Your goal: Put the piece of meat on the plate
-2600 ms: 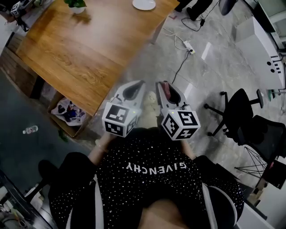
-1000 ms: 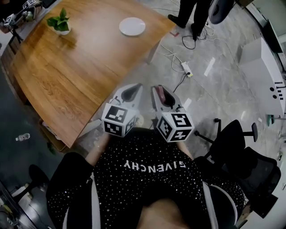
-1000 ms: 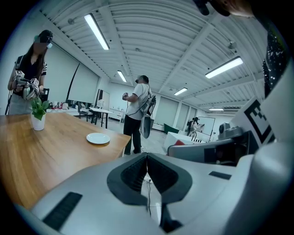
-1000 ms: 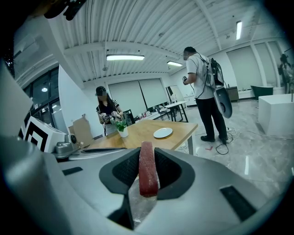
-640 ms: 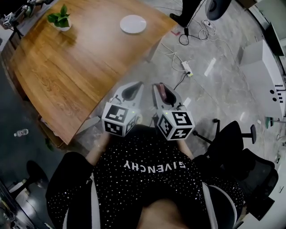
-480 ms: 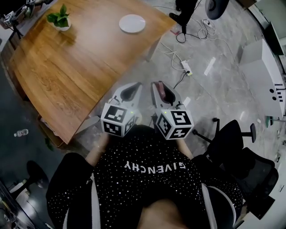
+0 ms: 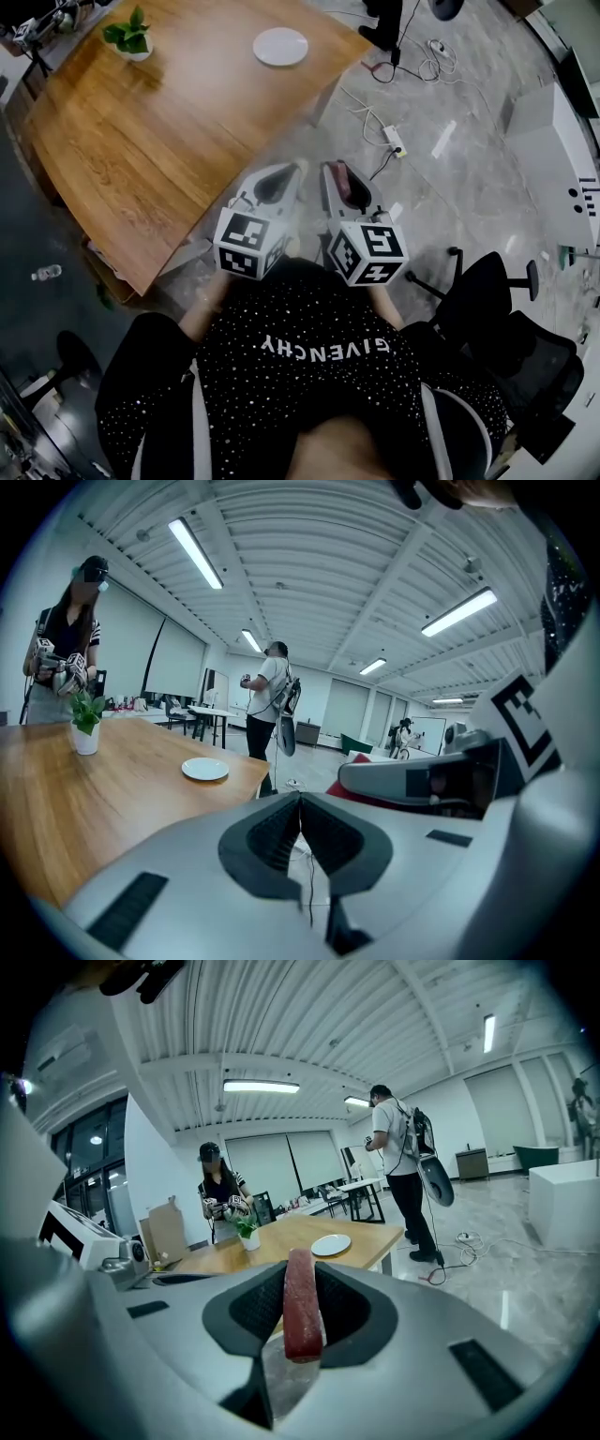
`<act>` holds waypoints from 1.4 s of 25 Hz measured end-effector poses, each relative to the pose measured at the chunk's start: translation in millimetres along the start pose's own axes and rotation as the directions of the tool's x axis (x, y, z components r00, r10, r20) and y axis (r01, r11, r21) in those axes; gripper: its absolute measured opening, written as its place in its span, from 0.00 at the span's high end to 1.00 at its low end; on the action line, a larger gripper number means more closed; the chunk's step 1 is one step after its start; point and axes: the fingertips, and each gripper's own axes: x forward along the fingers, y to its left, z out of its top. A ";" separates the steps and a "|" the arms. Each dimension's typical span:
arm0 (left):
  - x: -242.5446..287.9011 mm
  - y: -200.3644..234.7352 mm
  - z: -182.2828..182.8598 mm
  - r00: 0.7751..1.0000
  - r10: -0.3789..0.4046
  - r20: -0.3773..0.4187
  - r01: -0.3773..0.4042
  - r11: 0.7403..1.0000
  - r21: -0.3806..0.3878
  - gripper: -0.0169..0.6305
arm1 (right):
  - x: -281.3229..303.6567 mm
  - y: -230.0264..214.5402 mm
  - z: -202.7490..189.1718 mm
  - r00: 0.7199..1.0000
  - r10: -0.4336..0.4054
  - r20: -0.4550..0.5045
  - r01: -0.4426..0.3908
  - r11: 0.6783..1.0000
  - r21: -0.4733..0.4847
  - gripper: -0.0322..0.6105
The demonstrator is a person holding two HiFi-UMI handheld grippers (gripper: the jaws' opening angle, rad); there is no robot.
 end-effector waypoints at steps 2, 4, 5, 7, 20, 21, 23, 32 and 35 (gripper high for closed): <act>2.1 4.3 0.8 1.000 0.007 -0.003 -0.007 1.000 -0.005 0.96 | 4.7 -0.7 -0.7 1.000 0.000 -0.007 0.000 1.000 0.003 0.80; 4.6 8.1 1.8 1.000 0.011 -0.006 -0.011 1.000 -0.007 0.96 | 8.9 -0.8 -0.3 1.000 0.007 -0.009 -0.007 1.000 0.006 0.80; 6.4 9.8 2.2 1.000 0.012 -0.008 -0.012 1.000 -0.007 0.96 | 11.0 -1.0 0.4 1.000 0.012 -0.008 -0.012 1.000 0.007 0.80; 11.1 12.9 3.6 1.000 0.015 -0.011 -0.015 1.000 -0.010 0.96 | 15.5 -3.0 2.1 1.000 0.021 -0.009 -0.021 1.000 0.008 0.80; 66.8 59.4 24.6 0.998 0.063 -0.015 -0.063 0.997 -0.046 0.96 | 82.1 -38.9 21.0 0.998 0.044 -0.055 -0.043 0.999 0.016 0.80; 74.4 63.8 28.3 0.998 0.065 -0.012 -0.066 0.997 -0.050 0.96 | 89.3 -43.7 23.9 0.997 0.046 -0.060 -0.045 0.999 0.015 0.80; 89.5 72.8 35.6 0.997 0.071 -0.008 -0.071 0.996 -0.058 0.96 | 104.9 -53.3 29.3 0.996 0.048 -0.073 -0.047 0.999 0.014 0.80; 152.5 120.1 74.0 0.995 0.095 -0.007 -0.095 0.991 -0.089 0.96 | 180.9 -87.1 69.0 0.990 0.077 -0.115 -0.077 0.997 0.010 0.80; 169.2 139.0 86.3 0.993 0.114 -0.009 -0.114 0.988 -0.105 0.96 | 206.8 -94.8 79.5 0.987 0.090 -0.134 -0.090 0.996 0.011 0.80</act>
